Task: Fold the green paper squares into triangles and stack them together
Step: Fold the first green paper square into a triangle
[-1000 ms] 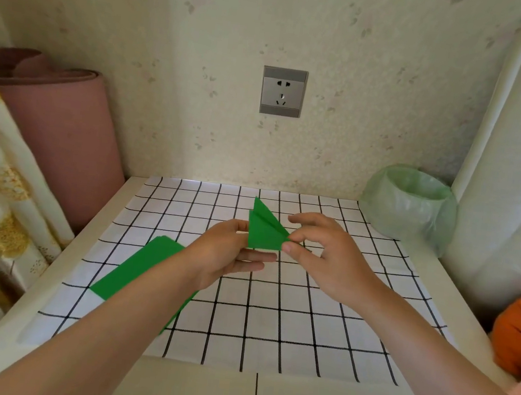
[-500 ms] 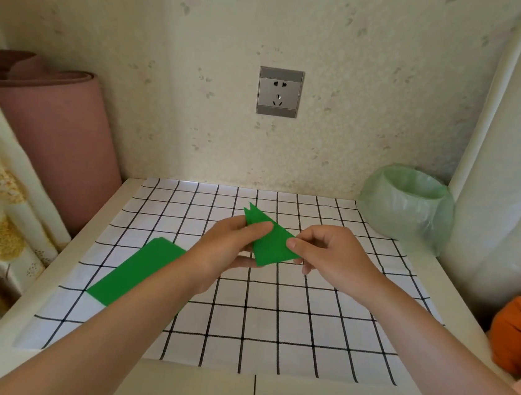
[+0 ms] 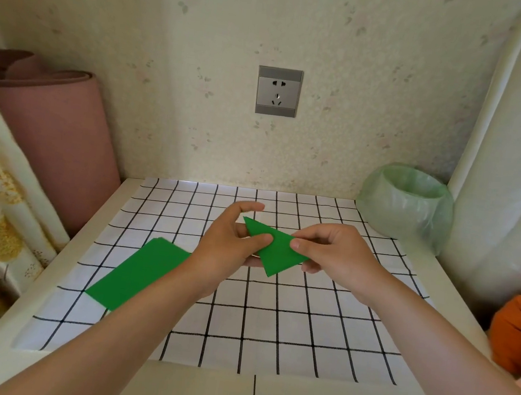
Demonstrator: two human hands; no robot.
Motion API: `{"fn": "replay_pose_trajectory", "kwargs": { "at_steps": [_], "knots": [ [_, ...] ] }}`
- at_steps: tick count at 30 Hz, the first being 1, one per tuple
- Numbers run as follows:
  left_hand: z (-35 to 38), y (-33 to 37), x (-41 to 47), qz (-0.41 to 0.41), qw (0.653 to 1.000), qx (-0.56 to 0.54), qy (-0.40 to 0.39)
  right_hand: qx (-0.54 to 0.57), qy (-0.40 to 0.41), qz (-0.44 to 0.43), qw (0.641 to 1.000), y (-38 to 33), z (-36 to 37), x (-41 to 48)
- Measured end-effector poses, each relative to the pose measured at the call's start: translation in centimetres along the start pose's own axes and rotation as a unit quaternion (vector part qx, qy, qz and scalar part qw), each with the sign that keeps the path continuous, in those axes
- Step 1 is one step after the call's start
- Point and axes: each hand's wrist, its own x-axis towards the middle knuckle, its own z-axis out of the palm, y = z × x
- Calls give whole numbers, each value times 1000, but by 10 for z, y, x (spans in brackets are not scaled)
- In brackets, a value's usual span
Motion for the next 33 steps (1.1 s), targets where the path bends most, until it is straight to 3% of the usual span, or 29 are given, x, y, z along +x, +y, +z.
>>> {"fn": "replay_pose_trajectory", "kwargs": {
  "at_steps": [4, 17, 23, 27, 33],
  "knots": [
    [-4, 3, 0, 43, 998, 40, -7, 4, -21, 16, 1000, 2, -4, 1],
    [-29, 13, -6, 39, 987, 116, -103, 40, -85, 58, 994, 0, -20, 3],
    [-33, 11, -8, 31, 984, 132, -119, 3, -95, 62, 994, 1, -19, 2],
    [-31, 8, -10, 13, 983, 145, -109, -20, -76, 67, 995, 3, -16, 4],
    [-25, -16, -2, -8, 976, 215, -28, -101, -68, 78, 989, 14, -4, 10]
  ]
}}
